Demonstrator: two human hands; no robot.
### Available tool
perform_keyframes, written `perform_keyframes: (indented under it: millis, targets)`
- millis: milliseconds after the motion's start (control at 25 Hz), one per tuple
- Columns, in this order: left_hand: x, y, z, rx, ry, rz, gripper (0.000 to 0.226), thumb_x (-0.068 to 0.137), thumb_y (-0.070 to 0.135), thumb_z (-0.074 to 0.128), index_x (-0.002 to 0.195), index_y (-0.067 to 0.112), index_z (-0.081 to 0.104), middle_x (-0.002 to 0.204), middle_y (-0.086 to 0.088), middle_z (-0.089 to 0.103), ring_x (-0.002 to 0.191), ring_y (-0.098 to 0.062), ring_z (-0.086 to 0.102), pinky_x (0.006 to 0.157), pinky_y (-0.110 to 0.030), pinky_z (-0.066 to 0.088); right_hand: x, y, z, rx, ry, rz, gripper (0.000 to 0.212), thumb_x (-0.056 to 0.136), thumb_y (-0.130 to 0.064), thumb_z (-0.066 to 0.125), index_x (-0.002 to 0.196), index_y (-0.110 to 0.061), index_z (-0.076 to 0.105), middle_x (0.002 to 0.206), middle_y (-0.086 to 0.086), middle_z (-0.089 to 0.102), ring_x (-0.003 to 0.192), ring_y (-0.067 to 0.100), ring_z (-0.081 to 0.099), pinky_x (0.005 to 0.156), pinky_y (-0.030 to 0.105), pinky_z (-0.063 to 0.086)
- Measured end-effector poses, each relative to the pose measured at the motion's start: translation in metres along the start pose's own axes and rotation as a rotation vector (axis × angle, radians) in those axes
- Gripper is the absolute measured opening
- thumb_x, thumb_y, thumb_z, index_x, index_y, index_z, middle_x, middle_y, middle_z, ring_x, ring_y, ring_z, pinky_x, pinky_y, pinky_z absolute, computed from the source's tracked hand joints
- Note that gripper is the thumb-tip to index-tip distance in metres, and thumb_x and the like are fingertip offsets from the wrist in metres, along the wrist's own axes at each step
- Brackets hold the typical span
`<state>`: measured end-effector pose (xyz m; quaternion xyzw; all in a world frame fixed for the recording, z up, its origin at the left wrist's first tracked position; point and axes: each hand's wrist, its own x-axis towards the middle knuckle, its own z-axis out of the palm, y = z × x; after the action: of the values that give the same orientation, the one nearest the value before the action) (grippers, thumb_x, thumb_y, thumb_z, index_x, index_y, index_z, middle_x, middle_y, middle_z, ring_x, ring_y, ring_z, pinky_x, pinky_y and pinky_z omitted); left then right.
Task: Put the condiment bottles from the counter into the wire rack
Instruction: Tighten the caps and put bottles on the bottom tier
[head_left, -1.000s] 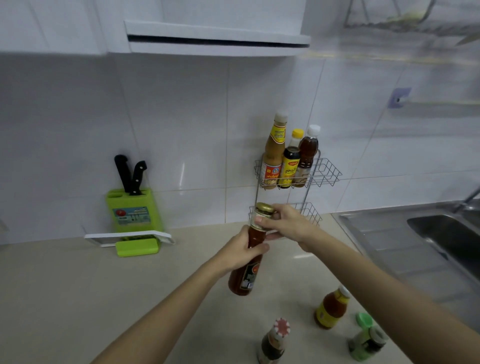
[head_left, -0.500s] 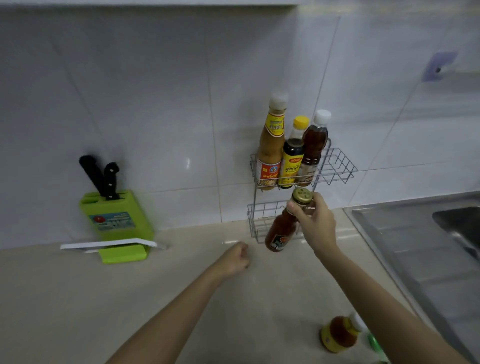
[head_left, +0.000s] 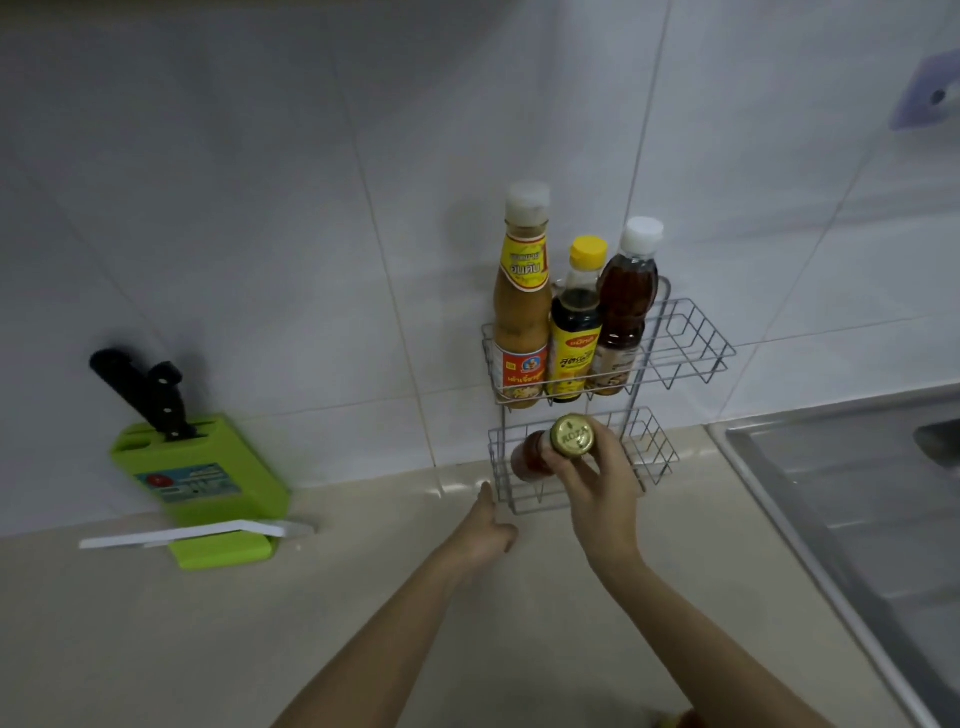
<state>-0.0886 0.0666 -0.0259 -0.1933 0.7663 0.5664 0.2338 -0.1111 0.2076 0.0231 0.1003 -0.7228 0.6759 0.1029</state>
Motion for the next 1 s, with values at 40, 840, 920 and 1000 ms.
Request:
perform_keyframes:
  millis: [40,840,920,1000]
  targets:
    - [0.000,-0.001,0.001,-0.008,0.001,0.002,0.091,0.087,-0.002,0.046,0.154,0.019,-0.011,0.163,-0.004,0.010,0.107,-0.007,0.051,0.067,-0.013,0.040,0.004,0.006,0.000,-0.021,-0.024,-0.002,0.034,0.081,-0.002,0.071,0.111,-0.014,0.059,0.104,-0.002,0.059,0.099,0.001,0.058,0.084,0.016,0.051]
    - [0.019,-0.006,-0.002,-0.074,-0.030,0.141,0.097,0.073,-0.014,0.043,0.153,0.029,0.010,0.155,0.005,0.029,0.144,-0.013,0.024,0.082,-0.021,0.042,0.067,0.038,0.033,-0.573,-0.321,-0.034,0.055,0.076,-0.041,0.076,0.115,-0.006,0.059,0.114,0.015,0.062,0.104,0.030,0.058,0.081,0.030,0.045]
    - [0.021,-0.007,-0.002,-0.082,-0.033,0.134,0.096,0.073,-0.015,0.043,0.153,0.028,0.011,0.155,0.003,0.029,0.146,-0.014,0.023,0.081,-0.020,0.041,0.072,0.036,0.027,-0.561,-0.441,0.023,0.046,0.082,-0.036,0.071,0.113,-0.006,0.057,0.107,0.012,0.066,0.100,0.029,0.061,0.077,0.027,0.043]
    - [0.022,-0.008,-0.002,-0.075,-0.034,0.128,0.096,0.074,-0.015,0.044,0.153,0.027,0.011,0.156,0.003,0.028,0.147,-0.015,0.022,0.080,-0.019,0.040,0.073,0.034,0.023,-0.553,-0.475,0.033,0.040,0.086,-0.033,0.067,0.111,-0.005,0.055,0.098,0.011,0.067,0.093,0.028,0.063,0.071,0.027,0.042]
